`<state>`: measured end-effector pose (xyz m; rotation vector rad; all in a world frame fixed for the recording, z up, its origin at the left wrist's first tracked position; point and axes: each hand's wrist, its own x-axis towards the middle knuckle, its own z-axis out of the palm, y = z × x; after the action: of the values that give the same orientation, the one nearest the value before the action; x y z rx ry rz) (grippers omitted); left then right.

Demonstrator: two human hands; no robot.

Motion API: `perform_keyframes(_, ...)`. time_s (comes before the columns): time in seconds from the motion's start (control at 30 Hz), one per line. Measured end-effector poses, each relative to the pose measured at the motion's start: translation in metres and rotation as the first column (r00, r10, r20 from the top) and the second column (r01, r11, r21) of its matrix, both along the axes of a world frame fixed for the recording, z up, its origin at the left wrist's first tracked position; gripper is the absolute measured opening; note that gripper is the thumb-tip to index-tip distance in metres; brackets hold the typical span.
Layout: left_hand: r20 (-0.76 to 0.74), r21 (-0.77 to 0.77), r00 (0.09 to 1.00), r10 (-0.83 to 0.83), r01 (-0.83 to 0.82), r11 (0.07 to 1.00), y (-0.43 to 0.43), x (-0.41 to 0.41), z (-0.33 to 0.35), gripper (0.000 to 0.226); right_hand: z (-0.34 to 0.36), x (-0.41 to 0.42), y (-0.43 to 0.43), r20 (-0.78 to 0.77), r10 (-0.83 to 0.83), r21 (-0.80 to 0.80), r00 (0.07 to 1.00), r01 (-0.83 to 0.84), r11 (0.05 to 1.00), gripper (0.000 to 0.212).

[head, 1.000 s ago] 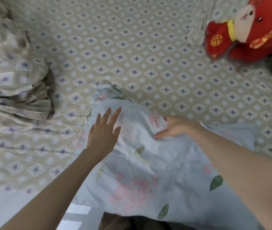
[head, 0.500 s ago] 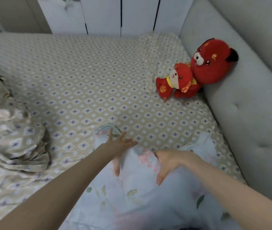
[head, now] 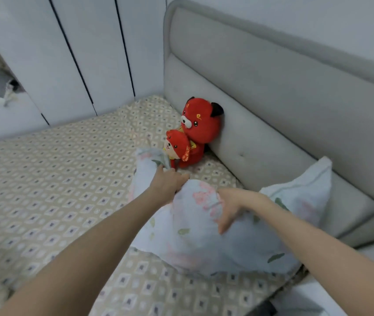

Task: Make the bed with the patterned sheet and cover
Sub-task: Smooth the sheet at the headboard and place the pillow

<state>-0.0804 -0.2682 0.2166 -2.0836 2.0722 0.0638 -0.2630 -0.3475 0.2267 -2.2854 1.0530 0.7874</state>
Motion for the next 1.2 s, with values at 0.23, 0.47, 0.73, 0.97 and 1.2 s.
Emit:
perform_keyframes(0.23,0.195,0.32,0.965,-0.174,0.105,0.941,-0.134,-0.038,0.017,0.036,-0.007,-0.049,-0.08,-0.042,-0.255,0.277,0.966,0.256,0.926,0.083)
perform_keyframes(0.47,0.234,0.465,0.923,-0.305,0.169,0.869,-0.274,-0.078,-0.038,0.052,-0.085,-0.089,-0.176,0.055,-0.479,0.404,0.876,0.42,0.813,0.068)
perform_keyframes(0.73,-0.225,0.118,0.961,0.16,-0.136,0.984,-0.292,-0.061,-0.172,0.056,-0.222,-0.131,-0.209,0.346,-0.492,-0.193,0.799,0.574,0.796,0.039)
perform_keyframes(0.97,-0.5,0.445,0.41,0.762,-0.633,0.633,-0.205,-0.043,-0.257,0.06,-0.294,-0.147,-0.188,0.136,-0.64,0.01,0.756,0.645,0.764,0.049)
perform_keyframes(1.2,-0.405,0.763,-0.319,0.857,-0.634,0.124,-0.141,-0.064,-0.305,0.09,-0.342,-0.157,-0.187,0.005,-0.718,-0.006,0.696,0.718,0.696,0.076)
